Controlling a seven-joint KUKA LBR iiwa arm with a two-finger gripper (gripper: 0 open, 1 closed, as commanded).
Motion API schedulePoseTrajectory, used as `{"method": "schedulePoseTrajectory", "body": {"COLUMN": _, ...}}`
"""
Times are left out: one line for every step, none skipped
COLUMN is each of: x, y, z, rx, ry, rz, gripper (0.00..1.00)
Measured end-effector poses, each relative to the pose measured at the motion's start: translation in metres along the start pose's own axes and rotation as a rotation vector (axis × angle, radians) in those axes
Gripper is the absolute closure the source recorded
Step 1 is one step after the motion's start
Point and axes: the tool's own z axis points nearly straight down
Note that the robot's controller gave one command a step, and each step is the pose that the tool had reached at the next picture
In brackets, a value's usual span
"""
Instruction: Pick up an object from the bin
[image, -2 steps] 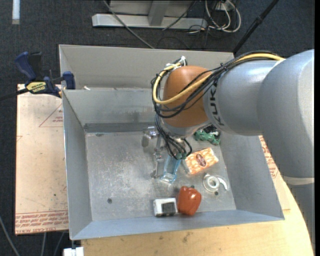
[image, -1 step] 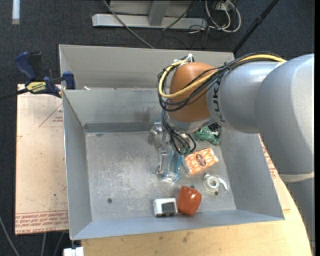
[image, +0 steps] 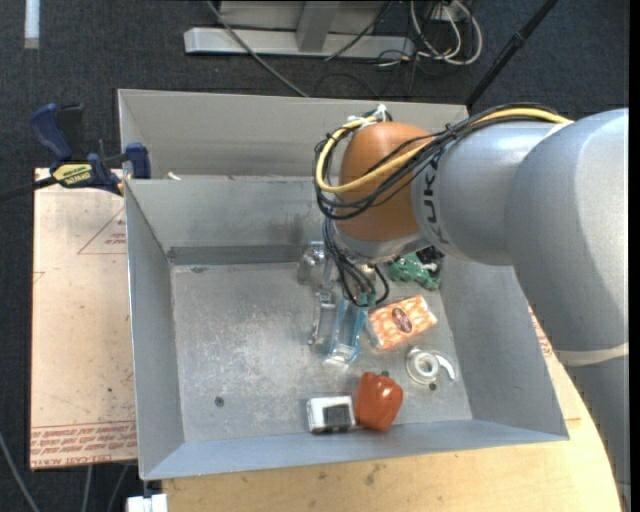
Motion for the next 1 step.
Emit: {"method": "schedulePoseTrajectory", "body": {"x": -0.0013, "y": 0.0117, "z": 0.0014, "rx": 0.000, "ry": 0.000, "rz": -0.011, "gripper": 1.00}}
